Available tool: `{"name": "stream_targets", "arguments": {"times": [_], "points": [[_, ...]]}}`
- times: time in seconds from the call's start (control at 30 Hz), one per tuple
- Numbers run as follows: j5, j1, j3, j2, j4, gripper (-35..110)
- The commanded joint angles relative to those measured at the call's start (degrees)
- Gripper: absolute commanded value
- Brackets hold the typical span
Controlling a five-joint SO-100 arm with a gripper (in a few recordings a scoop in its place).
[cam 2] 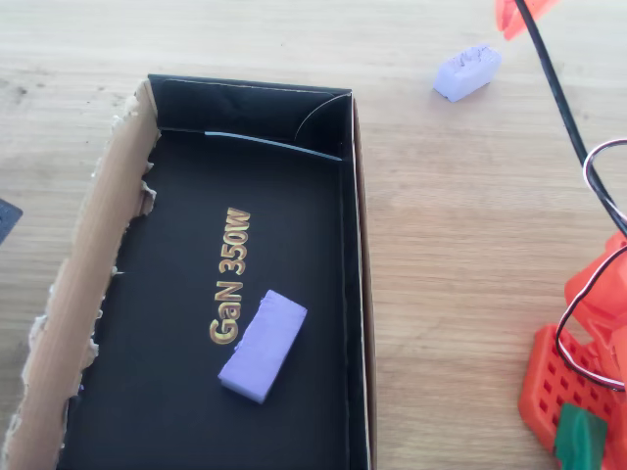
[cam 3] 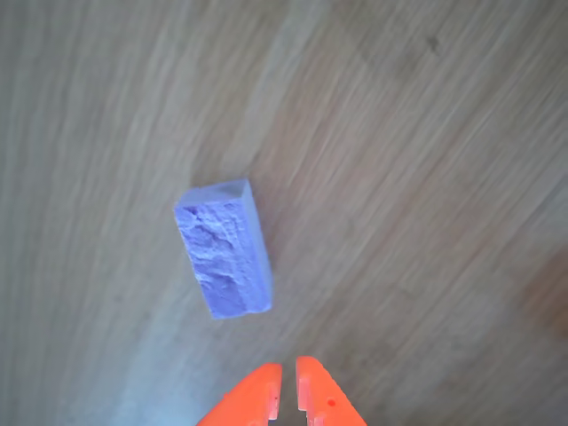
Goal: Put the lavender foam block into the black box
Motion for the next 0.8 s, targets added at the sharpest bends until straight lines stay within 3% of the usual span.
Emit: {"name": "stream_targets", "arguments": {"times": [0.0, 0.23, 0.33, 0.5, 0.77], "points": [[0.35, 0.62, -2.64, 1.14, 0.18, 0], [0.00, 0.53, -2.29, 1.41, 0.53, 1], [-0.26, 0.53, -1.23, 1.41, 0.79, 24], [1.76, 0.53, -0.97, 1.14, 1.58, 35], [11.60, 0.26, -0.53, 0.88, 4.92, 33]]}}
